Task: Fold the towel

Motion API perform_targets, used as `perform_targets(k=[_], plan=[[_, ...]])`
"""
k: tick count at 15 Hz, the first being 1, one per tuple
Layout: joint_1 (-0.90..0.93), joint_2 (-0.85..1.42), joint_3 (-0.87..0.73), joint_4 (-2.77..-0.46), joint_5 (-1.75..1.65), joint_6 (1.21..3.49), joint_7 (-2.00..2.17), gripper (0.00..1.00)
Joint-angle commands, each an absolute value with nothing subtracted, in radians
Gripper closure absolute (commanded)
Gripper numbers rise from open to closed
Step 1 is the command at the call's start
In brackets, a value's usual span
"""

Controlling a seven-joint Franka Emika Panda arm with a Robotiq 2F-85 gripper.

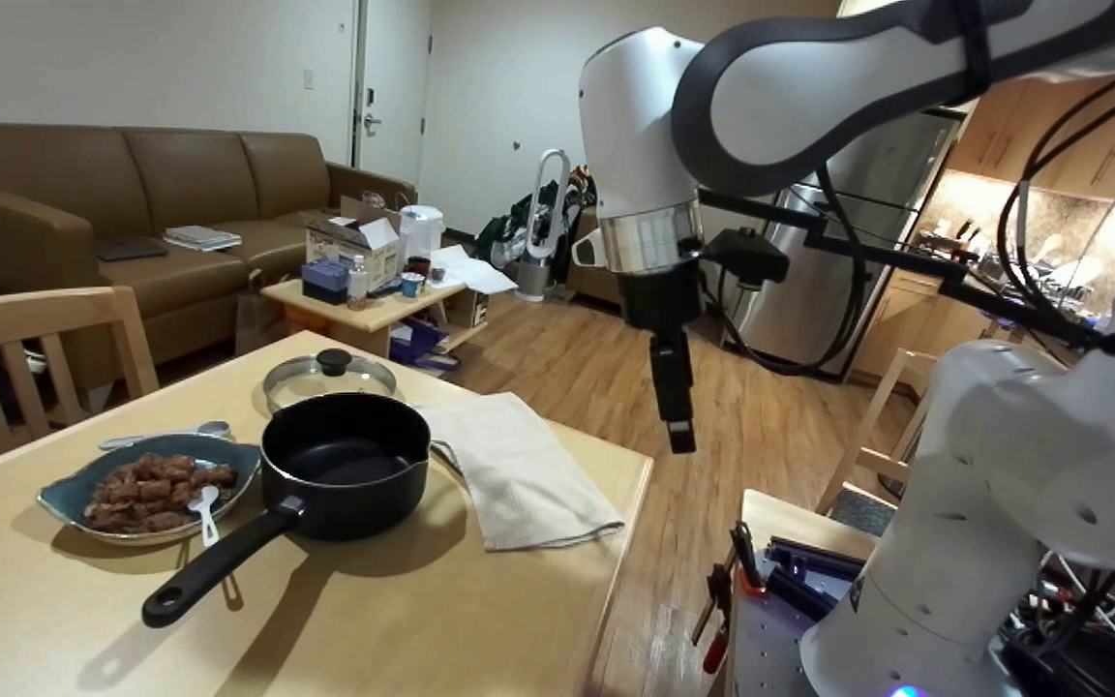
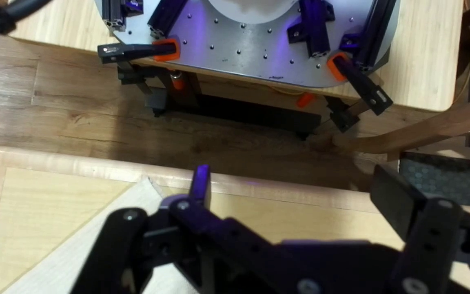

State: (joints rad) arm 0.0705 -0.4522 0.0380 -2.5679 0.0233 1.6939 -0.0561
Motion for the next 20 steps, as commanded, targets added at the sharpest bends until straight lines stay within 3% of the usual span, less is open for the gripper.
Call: perform_targets(k=[1, 8, 14, 20], plan=[[0.083, -0.432, 0.018, -2.597, -0.020, 1.847, -0.199, 0.00], [0.097, -0.282, -0.107, -2.658, 0.001, 2.251, -0.618, 0.00], [0.085, -0.258, -0.109, -2.667, -0.015, 2.313, -0.719, 0.00], [0.077, -0.057, -0.119, -2.627, 0.000, 2.451, -0.921, 0.00]])
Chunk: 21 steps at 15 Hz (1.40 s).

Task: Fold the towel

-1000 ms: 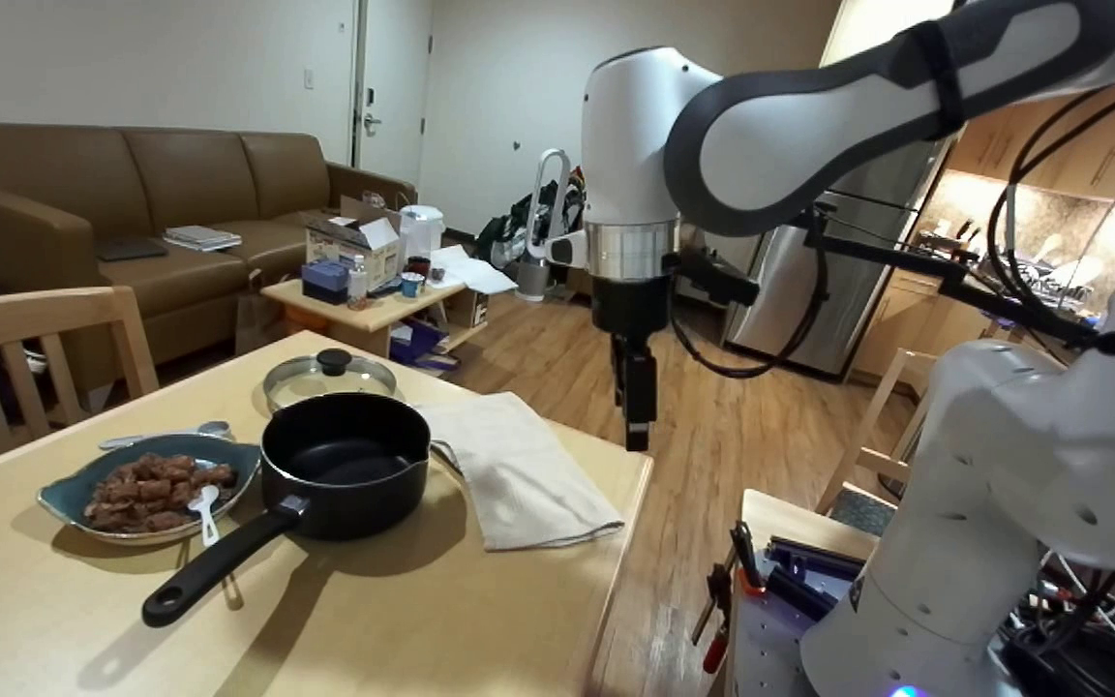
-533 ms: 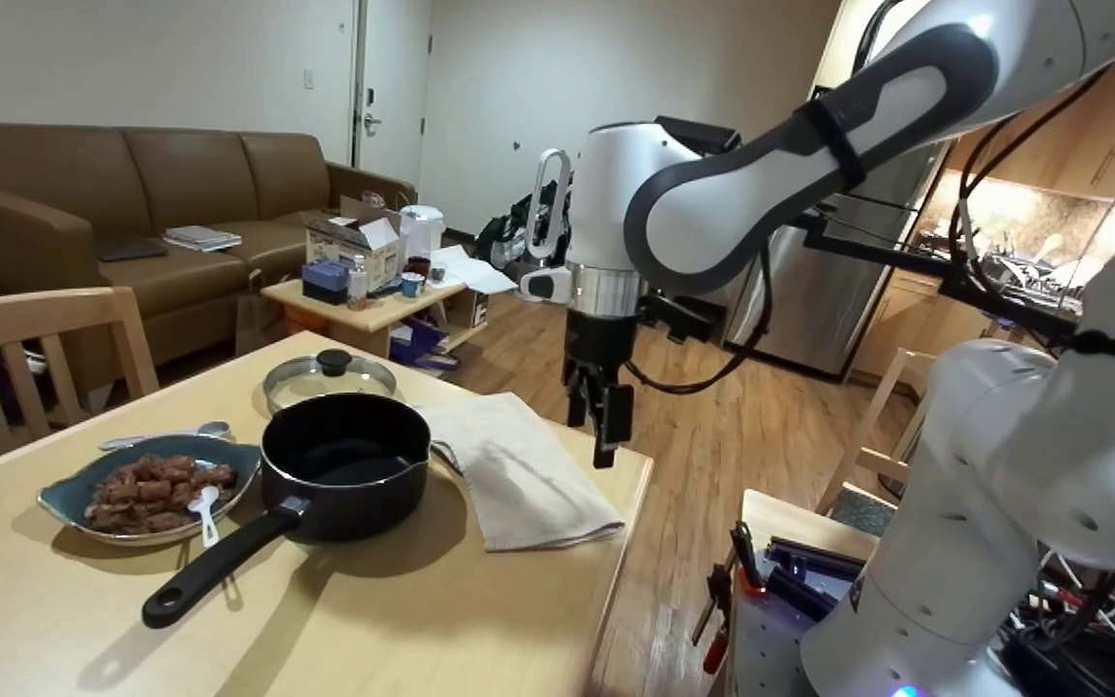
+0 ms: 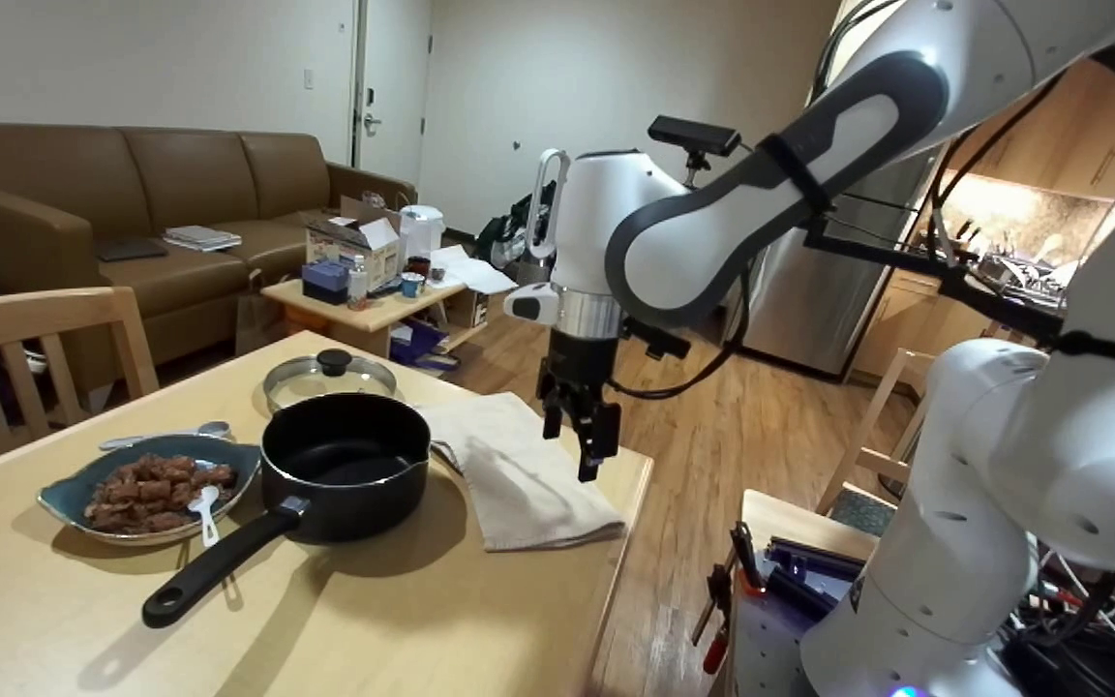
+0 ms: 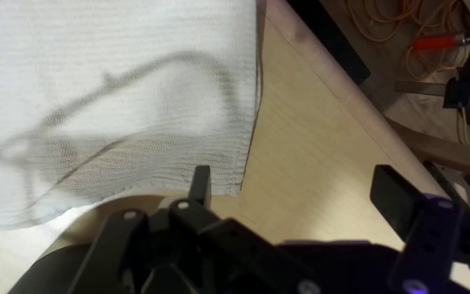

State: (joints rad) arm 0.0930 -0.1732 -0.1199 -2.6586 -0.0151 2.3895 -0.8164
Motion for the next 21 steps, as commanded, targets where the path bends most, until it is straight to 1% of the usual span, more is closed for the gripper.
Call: perform_targets(k=[1, 5, 12, 15, 18, 21], plan=[[0.071, -0.029, -0.115, -2.623, 0.006, 2.460, -0.946, 0.00], [0.031, 0.064, -0.092, -2.604, -0.009, 2.508, -0.944, 0.00], [-0.035, 0.178, -0.077, -2.613, -0.041, 2.729, -0.881, 0.00], [-0.045, 0.220, -0.036, -2.615, -0.032, 2.760, -0.889, 0.00], [-0.024, 0.233, -0.004, -2.623, -0.070, 2.755, -0.853, 0.00], [0.054, 0.237, -0.084, -2.634, -0.297, 2.814, -0.627, 0.00]])
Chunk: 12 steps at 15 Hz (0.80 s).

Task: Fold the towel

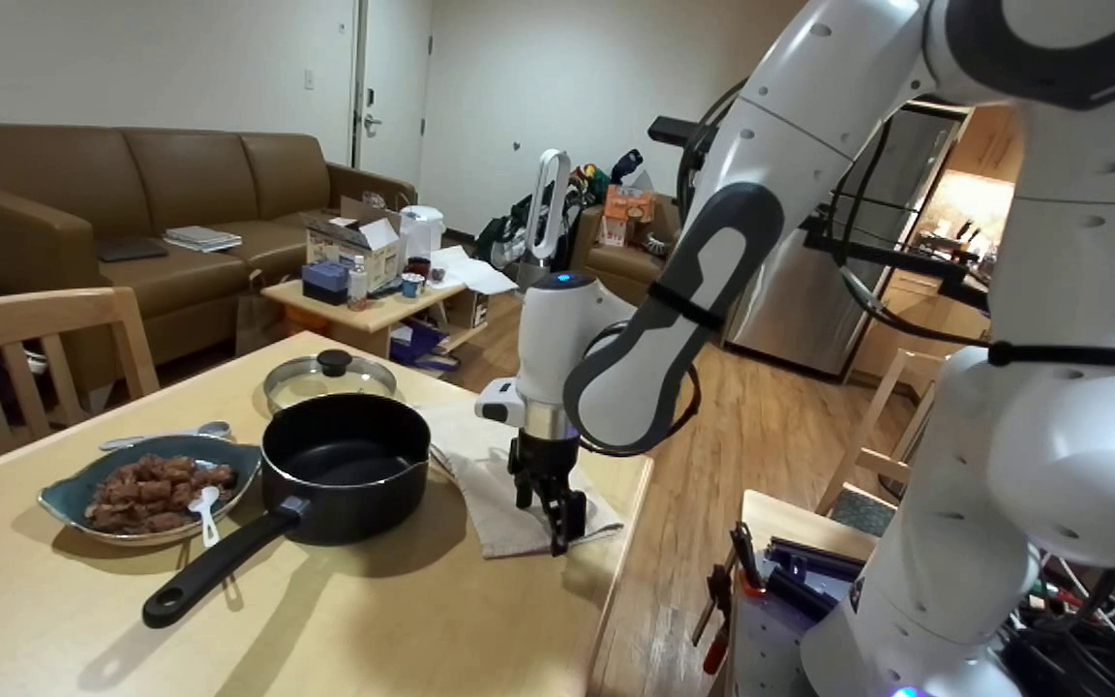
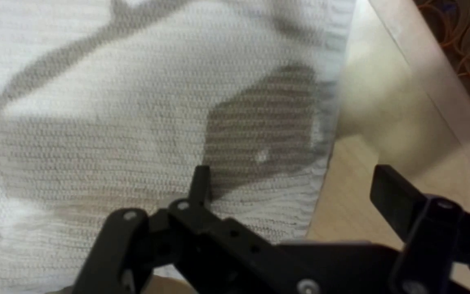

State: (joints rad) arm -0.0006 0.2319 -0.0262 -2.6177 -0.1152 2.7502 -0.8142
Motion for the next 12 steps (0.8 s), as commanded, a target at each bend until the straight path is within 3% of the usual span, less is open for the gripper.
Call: perform_targets(k=[1, 7, 12], plan=[[-0.017, 0.234, -0.011, -2.618, -0.203, 2.762, -0.734, 0.00], [0.055, 0.219, -0.084, -2.603, -0.448, 2.777, -0.508, 0.00], [0.025, 0.231, -0.030, -2.590, -0.462, 2.757, -0.501, 0.00]])
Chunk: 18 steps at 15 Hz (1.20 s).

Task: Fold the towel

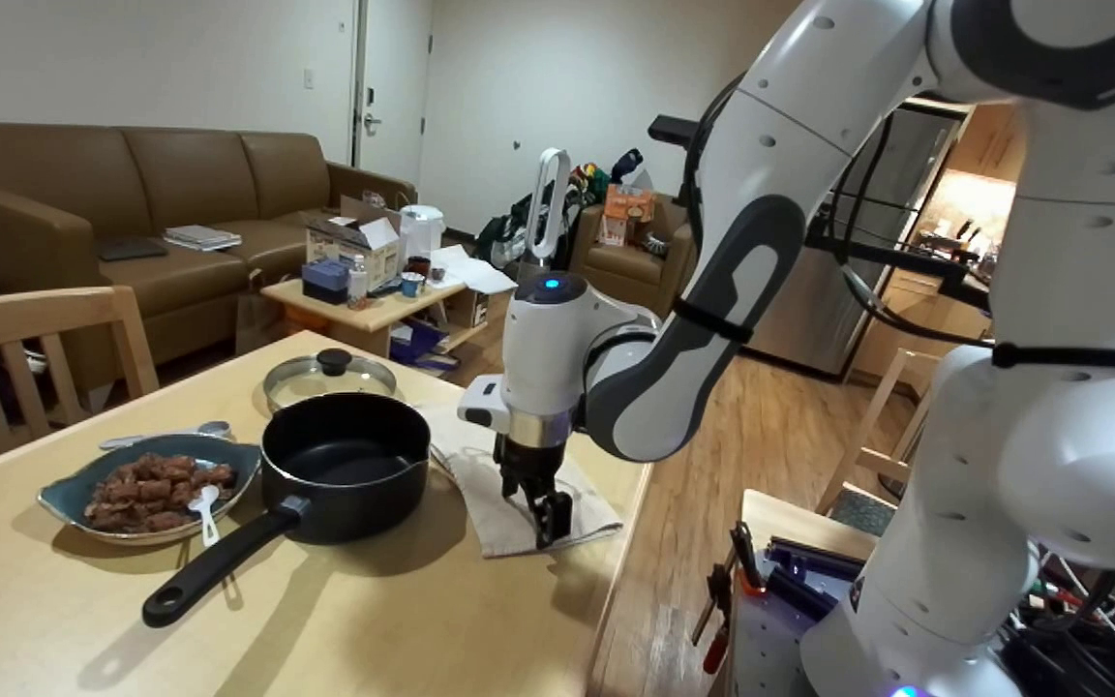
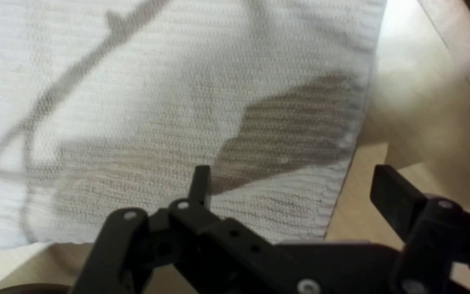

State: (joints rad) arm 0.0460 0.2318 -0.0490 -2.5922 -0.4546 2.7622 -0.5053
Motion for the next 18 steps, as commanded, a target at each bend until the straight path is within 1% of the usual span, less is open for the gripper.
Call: perform_targets(k=[1, 3, 6, 7, 9, 11, 12, 13, 16, 18], plan=[[0.027, 0.231, -0.024, -2.590, -0.461, 2.756, -0.499, 0.00], [0.027, 0.231, -0.021, -2.591, -0.461, 2.755, -0.499, 0.00], [0.205, 0.211, -0.209, -2.586, -0.770, 2.760, -0.228, 0.00], [0.304, 0.214, -0.295, -2.570, -0.860, 2.737, -0.144, 0.00], [0.389, 0.239, -0.351, -2.560, -1.037, 2.703, 0.009, 0.00], [0.425, 0.266, -0.333, -2.581, -1.176, 2.684, 0.133, 0.00], [0.431, 0.274, -0.312, -2.600, -1.172, 2.688, 0.119, 0.00], [0.404, 0.252, -0.322, -2.586, -1.121, 2.702, 0.072, 0.00], [0.421, 0.264, -0.320, -2.587, -1.122, 2.702, 0.083, 0.00], [0.457, 0.245, -0.354, -2.574, -1.217, 2.650, 0.221, 0.00]])
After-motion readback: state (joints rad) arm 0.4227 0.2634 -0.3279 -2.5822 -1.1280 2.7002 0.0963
